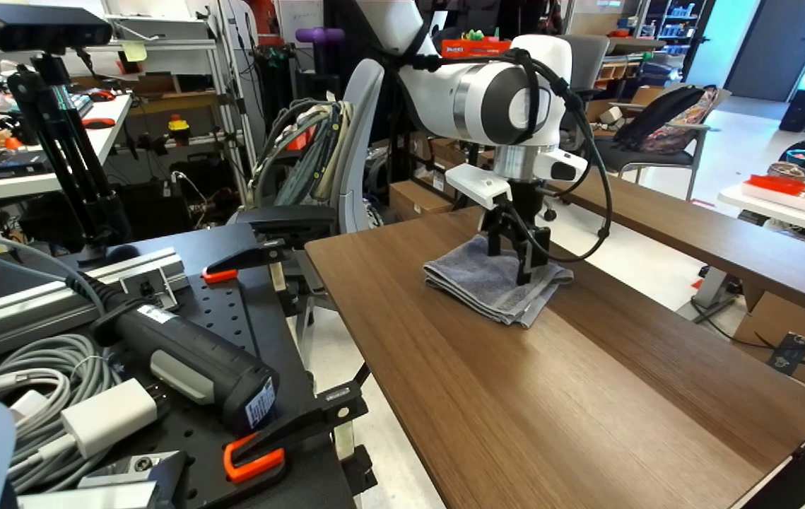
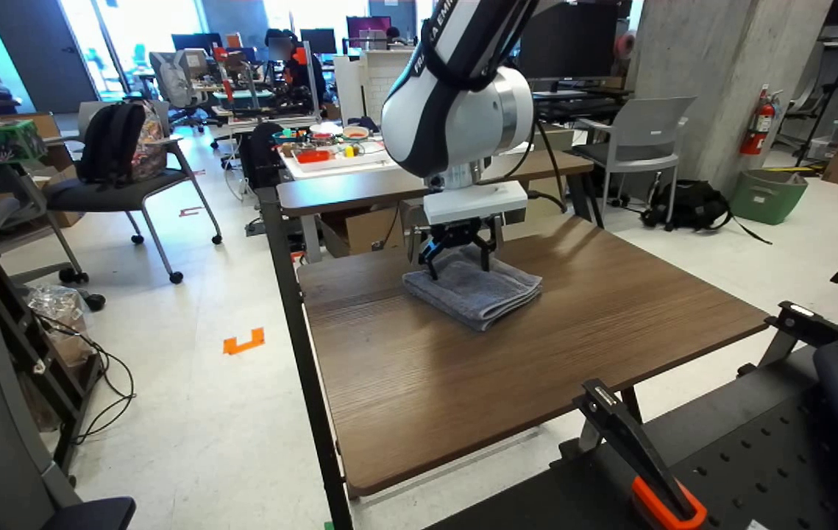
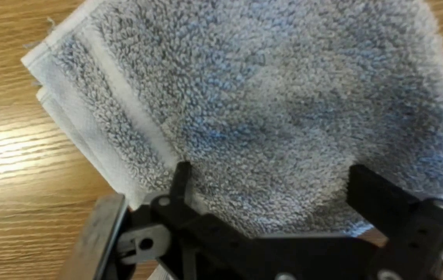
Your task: Move the grey towel to the right.
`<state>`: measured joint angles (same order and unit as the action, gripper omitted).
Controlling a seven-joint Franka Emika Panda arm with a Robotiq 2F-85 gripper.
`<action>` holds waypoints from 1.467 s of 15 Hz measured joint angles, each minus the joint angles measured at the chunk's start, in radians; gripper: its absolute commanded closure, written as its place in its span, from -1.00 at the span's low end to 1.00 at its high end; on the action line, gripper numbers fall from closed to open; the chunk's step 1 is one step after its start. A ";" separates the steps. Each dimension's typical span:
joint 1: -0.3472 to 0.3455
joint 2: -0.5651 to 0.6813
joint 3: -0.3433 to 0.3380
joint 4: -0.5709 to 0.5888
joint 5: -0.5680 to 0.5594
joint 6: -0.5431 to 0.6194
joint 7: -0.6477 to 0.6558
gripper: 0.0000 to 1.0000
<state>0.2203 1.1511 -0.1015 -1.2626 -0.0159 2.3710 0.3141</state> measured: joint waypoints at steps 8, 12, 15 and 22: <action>-0.059 0.011 -0.050 0.014 -0.001 -0.027 0.016 -1.00; -0.120 0.011 -0.057 0.016 0.002 -0.040 0.026 -1.00; -0.166 0.011 -0.057 0.032 0.007 -0.073 0.027 -1.00; -0.194 -0.064 -0.013 0.013 0.028 -0.103 -0.026 -1.00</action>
<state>0.0267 1.0867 -0.1145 -1.2494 0.0117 2.2675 0.2885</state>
